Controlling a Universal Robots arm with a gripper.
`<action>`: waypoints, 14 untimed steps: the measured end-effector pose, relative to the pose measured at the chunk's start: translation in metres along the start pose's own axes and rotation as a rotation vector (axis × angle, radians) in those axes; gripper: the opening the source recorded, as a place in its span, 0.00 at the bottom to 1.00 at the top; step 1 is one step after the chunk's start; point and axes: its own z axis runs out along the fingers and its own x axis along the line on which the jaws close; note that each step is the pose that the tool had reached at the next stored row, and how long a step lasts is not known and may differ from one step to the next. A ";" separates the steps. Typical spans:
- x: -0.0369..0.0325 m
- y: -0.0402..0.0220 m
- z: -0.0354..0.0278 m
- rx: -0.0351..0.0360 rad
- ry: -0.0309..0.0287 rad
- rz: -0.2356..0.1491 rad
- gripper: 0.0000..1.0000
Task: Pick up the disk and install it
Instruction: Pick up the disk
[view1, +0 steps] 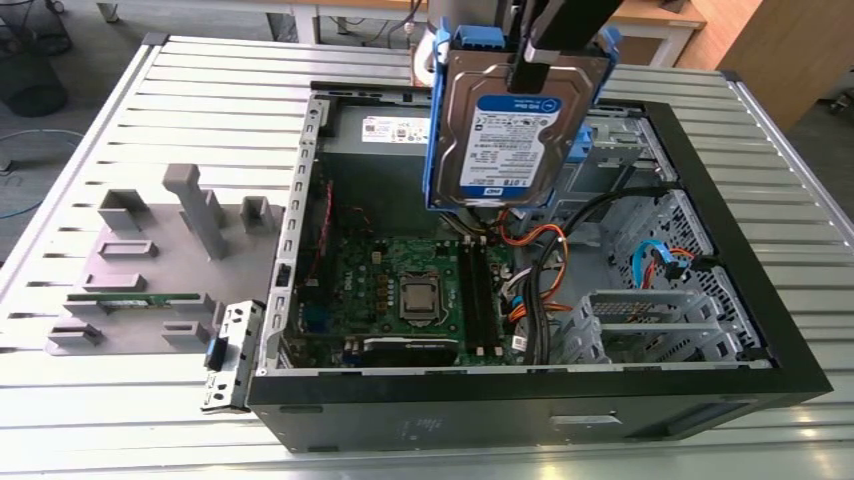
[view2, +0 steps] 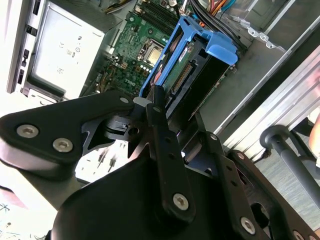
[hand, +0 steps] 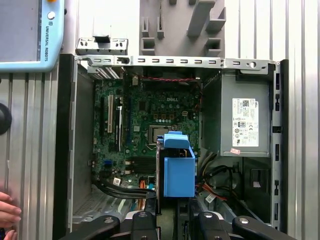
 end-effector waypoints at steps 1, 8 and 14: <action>0.0008 0.0000 0.0001 0.0001 -0.0001 0.000 0.35; 0.0072 0.0000 0.0003 0.0000 0.0001 0.000 0.35; 0.0116 0.0000 0.0006 0.0000 0.0000 0.000 0.35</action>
